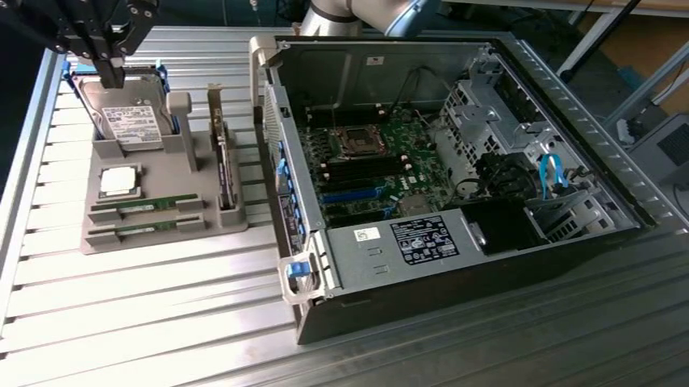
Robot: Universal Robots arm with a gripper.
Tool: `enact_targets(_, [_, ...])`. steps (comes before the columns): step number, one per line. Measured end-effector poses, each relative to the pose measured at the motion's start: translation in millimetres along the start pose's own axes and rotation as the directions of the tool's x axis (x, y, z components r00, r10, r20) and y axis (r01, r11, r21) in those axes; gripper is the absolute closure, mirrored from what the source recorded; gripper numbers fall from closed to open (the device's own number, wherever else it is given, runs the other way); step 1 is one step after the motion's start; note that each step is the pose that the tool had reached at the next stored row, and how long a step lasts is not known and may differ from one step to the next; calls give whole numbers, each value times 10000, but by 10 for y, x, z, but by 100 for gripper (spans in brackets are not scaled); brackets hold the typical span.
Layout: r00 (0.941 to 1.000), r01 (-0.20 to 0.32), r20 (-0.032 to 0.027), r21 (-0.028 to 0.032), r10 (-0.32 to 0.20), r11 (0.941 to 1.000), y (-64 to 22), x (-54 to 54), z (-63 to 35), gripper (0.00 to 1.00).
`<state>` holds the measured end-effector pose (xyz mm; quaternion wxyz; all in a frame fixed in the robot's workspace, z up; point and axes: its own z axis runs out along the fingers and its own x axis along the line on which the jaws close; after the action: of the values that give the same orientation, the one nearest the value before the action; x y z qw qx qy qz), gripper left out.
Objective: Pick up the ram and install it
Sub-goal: 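Reach for the ram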
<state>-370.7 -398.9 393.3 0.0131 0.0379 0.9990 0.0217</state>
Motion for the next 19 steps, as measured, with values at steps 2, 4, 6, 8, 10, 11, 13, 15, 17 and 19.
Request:
enact_targets(2, [10000,0,-1,0,0,10000,-3,35,-1,90])
enact_targets(4, [10000,0,0,0,0,10000,-5,66,-2,90])
enact_targets(6, [10000,1,-2,1,-1,10000,-8,107,-4,90])
enact_targets(8, [10000,0,-1,0,0,10000,-9,123,-4,90])
enact_targets(10, [10000,0,-1,0,0,10000,-9,125,-4,90])
enact_targets(11, [10000,0,-1,0,0,10000,-9,125,-4,90])
enact_targets(13, [10000,0,-1,0,0,10000,-10,125,-4,90])
enact_targets(15, [10000,-1,-1,0,1,10000,-16,126,-4,90])
enact_targets(17, [10000,0,-1,0,0,10000,-29,124,-4,90])
enact_targets(19, [10000,-1,-1,0,1,10000,-30,124,-5,90])
